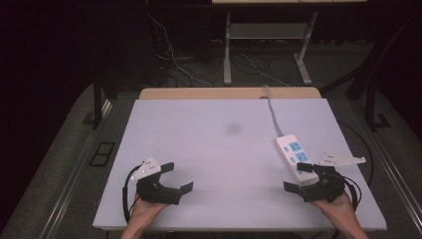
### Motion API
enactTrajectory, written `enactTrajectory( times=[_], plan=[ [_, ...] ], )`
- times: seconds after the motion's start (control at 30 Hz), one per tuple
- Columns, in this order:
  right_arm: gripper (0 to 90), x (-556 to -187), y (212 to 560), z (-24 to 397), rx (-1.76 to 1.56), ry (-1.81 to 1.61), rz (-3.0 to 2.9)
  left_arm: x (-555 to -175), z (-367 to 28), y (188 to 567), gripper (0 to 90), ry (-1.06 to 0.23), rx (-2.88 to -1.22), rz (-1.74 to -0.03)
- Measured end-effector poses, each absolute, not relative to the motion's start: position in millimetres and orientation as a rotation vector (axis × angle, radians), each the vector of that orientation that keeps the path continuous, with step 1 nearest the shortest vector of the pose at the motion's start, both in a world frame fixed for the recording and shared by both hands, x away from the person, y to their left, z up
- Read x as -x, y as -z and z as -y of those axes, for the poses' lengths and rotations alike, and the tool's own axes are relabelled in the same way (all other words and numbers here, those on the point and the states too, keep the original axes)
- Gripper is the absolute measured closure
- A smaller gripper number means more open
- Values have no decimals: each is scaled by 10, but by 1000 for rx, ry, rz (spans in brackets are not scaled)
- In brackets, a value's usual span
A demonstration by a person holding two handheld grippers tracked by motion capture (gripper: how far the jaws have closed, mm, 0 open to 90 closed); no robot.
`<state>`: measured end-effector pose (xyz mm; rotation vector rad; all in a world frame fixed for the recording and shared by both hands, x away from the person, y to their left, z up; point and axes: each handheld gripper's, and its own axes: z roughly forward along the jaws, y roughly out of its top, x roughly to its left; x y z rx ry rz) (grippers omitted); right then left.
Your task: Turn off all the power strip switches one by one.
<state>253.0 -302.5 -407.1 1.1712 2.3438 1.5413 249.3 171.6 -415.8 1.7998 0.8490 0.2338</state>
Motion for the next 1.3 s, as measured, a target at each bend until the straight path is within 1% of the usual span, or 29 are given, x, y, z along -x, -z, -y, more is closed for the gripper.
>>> enactTrajectory(
  times=[0.33, 1.1, 1.3],
  plan=[
    [5, -2519, 4073, 3007, -1159, -1529, -2349, -2474, -1670, 4172, 0, -220, -1829, -834],
    [5, -2560, 4082, 3000, -1192, -1501, -2369, -2476, -1710, 4196, 0, -222, -1816, -851],
    [6, -2579, 4032, 3006, -1198, -1479, -2393, -2477, -1718, 4200, 0, -222, -1824, -852]
  ],
)
